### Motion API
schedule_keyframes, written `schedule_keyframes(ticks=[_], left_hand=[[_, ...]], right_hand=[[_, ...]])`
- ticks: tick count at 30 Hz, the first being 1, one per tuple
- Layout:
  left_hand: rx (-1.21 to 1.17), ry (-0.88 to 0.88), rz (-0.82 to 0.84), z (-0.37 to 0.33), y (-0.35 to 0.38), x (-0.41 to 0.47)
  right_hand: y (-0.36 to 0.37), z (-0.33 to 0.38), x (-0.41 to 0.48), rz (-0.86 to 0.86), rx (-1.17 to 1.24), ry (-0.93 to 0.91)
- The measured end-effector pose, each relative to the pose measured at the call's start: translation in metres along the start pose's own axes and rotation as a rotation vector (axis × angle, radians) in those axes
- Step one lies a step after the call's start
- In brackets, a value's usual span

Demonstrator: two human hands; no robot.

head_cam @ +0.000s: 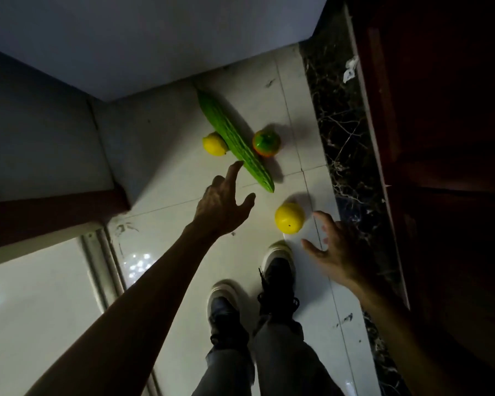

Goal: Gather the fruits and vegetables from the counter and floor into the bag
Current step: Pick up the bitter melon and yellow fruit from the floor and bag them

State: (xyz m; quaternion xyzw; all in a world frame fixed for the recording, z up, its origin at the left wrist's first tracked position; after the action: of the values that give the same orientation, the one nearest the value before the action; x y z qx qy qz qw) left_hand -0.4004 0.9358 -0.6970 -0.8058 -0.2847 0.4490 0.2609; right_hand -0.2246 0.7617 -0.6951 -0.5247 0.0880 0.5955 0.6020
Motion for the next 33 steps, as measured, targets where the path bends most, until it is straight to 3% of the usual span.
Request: schedule_keyframes(ticks=[9, 16, 20, 26, 33], left_hand=[[-0.149, -0.021, -0.051, 0.03, 0.071, 0.111], [-0.221, -0.149, -0.086, 0.028, 0.084, 0.136], [-0.318, -0.122, -0.142, 0.027, 0.083, 0.135], [-0.262, -0.078, -0.101, 0.009, 0.04, 0.076], [-0.263, -0.038, -0.127, -0.05, -0.086, -0.065]], right_hand=[[0.07, -0.045, 0.087, -0.071, 0.076, -0.007], [0.091, -0.055, 0.112, -0.066, 0.094, -0.06], [0.083, -0.05, 0.109, -0.115, 0.161, -0.067], [0.039, -0.016, 0.056, -0.206, 0.228, -0.086], [-0.045, 0.061, -0.063, -0.264, 0.361, -0.162]])
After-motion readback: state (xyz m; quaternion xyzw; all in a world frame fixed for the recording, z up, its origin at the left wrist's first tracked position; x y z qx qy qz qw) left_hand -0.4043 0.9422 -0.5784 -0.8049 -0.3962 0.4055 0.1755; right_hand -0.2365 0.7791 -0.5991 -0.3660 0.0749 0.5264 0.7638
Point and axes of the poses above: each hand's wrist, its own x-axis towards the middle knuckle, its own y-axis out of the palm, z = x × y, the point moved 2 cm from there along x, towards the middle knuckle, and after that the axes turned 3 degrees about z, right-handed, at the moved point
